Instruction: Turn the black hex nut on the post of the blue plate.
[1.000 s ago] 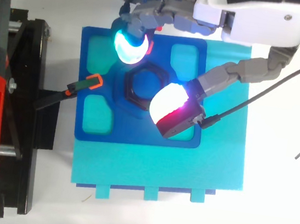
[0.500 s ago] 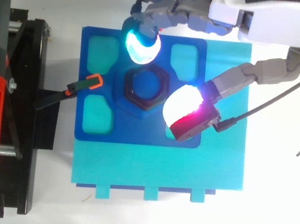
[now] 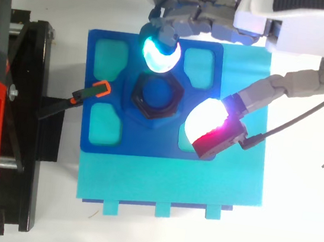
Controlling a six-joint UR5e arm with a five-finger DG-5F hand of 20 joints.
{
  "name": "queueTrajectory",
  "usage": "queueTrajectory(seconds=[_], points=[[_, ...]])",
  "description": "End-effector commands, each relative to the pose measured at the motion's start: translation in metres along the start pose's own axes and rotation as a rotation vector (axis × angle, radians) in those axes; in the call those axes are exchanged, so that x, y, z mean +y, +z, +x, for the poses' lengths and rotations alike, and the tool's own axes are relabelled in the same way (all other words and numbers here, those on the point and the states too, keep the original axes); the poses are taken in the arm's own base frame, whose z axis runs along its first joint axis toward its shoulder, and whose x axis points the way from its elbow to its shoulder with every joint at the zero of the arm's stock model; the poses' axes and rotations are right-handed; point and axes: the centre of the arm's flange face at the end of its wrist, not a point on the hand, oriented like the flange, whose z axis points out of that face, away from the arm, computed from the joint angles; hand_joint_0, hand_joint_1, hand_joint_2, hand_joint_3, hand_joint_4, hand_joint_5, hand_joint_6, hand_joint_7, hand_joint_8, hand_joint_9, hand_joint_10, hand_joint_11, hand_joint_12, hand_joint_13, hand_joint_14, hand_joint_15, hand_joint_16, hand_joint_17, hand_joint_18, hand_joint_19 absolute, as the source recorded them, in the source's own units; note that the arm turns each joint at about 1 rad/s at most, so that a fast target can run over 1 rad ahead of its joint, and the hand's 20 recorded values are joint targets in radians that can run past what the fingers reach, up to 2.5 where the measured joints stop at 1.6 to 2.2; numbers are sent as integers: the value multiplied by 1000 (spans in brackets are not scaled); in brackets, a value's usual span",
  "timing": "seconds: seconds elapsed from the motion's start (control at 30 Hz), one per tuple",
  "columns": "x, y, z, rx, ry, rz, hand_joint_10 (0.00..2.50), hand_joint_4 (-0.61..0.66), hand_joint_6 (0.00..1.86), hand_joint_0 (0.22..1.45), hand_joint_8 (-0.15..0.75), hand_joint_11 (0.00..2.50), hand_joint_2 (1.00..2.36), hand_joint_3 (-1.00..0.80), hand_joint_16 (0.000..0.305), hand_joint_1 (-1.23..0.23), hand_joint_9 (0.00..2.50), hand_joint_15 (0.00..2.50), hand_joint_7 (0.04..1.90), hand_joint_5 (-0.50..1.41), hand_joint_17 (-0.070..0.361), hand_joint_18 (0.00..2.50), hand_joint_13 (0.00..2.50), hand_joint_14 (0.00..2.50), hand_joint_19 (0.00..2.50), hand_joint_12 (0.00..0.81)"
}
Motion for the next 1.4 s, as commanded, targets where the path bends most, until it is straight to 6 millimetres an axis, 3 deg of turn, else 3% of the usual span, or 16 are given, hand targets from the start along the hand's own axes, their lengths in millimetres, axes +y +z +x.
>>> queueTrajectory(seconds=[0.0, 0.63, 1.37], points=[[4, -3, -1, 9, -3, 3, 0, 301, 503, 440, 306, 0, 1000, -500, 54, -306, 238, 43, 878, -211, 121, 276, 200, 0, 326, 384], [17, -5, 13, 54, -7, 19, 0, 295, 503, 442, 303, 0, 1000, -500, 54, -300, 235, 50, 881, -214, 122, 283, 209, 2, 337, 385], [25, -14, 0, 37, -12, 5, 0, 291, 503, 445, 302, 0, 1000, -500, 54, -300, 235, 50, 877, -214, 121, 287, 211, 2, 345, 384]])
